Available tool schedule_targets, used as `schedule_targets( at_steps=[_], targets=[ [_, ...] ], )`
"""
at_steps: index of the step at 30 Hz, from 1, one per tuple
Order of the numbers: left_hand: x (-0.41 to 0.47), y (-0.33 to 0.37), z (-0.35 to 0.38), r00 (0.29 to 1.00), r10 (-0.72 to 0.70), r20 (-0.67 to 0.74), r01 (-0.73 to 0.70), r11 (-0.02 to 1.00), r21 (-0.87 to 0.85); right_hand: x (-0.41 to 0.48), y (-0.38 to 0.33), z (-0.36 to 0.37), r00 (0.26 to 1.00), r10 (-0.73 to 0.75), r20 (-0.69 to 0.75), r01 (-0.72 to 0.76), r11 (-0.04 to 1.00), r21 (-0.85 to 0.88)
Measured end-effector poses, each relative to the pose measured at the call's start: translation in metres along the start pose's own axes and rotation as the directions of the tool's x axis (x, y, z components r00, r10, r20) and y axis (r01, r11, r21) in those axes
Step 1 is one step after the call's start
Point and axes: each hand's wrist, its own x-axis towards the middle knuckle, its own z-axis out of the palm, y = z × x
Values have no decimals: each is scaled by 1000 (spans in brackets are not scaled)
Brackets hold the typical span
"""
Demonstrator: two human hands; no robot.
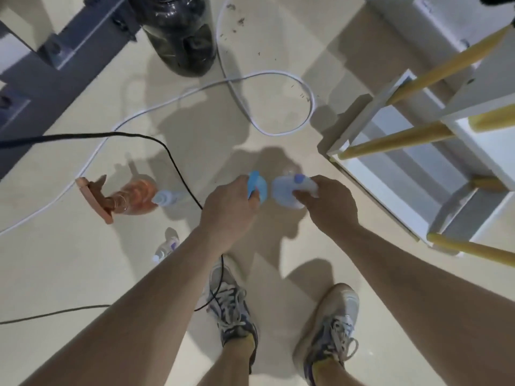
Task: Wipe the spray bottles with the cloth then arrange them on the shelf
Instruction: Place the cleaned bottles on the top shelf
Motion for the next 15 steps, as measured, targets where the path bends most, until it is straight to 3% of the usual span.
schedule_targets(
  at_steps=[1, 3, 5, 7, 12, 15],
  targets=[
    [-8, 14, -12, 1000, -17, -11, 16, 995, -94, -12, -2, -12, 988, 154, -9, -149, 965, 214],
    [-32, 45, -42, 997, -78, -27, 65, 946, -319, -48, -9, -48, 914, 406, 23, -339, 731, 591],
    [-69, 80, -76, 990, -141, -23, 109, 851, -513, -98, -17, -94, 843, 529, 100, -413, 517, 750],
    [-114, 119, -113, 985, -170, -30, 115, 774, -622, -155, -26, -142, 825, 542, 160, -421, 400, 814],
    [-235, 231, -210, 983, -153, -98, 52, 754, -655, -276, -40, -280, 897, 429, 109, -253, 294, 922],
    [-299, 291, -258, 997, -48, -61, -1, 777, -630, -332, -38, -365, 927, 374, -18, -143, 398, 906]
  ],
)
